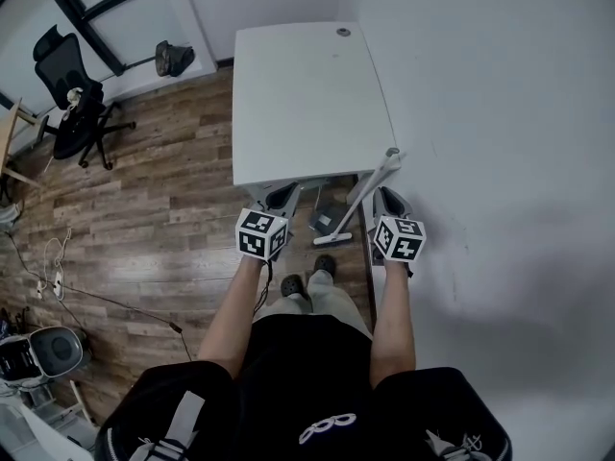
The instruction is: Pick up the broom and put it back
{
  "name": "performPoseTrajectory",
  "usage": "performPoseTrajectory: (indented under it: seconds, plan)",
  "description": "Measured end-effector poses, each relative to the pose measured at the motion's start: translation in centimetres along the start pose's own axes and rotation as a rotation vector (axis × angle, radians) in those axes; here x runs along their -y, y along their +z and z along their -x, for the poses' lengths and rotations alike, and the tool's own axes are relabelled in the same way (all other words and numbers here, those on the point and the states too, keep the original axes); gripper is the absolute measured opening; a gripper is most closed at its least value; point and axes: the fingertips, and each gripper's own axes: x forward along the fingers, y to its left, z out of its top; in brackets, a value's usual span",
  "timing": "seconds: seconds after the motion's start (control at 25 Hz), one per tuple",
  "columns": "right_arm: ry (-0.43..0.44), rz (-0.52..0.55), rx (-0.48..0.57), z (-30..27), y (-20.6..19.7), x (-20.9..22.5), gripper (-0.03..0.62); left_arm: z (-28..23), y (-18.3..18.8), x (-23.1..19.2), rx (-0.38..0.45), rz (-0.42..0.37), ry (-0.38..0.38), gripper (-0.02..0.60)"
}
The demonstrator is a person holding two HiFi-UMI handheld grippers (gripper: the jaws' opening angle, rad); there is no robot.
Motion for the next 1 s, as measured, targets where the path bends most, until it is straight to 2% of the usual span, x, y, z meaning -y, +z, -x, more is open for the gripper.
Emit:
performPoseTrajectory:
  seconds: [0.08, 0.16, 0.24, 0.68, 0.84, 1.0]
  plan:
    - [0.007, -0.001, -0.004, -0.4, -0.1, 0.6, 0.039, -0.7, -0.2, 0.4, -0.001, 0.005, -0.008, 0.011]
    - [0.021, -0.002, -0.011, -0.8, 0.0, 0.9, 0.138, -1.3, -0.2, 0.6, -0.003, 0.007, -0.016, 0.011]
    - [0.023, -0.006, -0.017, -1.3, 0.1, 1.4, 0.164, -2.0, -0.3, 0.9, -0.009, 0.006, -0.025, 0.011]
    - [-0.026, -0.024, -0.058, -4.2, -1.4, 5.2, 0.178, -4.8, 0.1, 0.8, -0.005, -0.007, -0.032, 0.011]
    - [-0.055, -0.001, -0.063, -5.9, -2.4, 7.1, 0.178, -6.1, -0.2, 0.2, 0.006, -0.020, -0.007, 0.011]
    - [-0.088, 0.028, -0.074, -7.9, -2.8, 8.3, 0.178, -7.4, -0.4, -0.5, 0.004, 0.003, -0.008, 0.011]
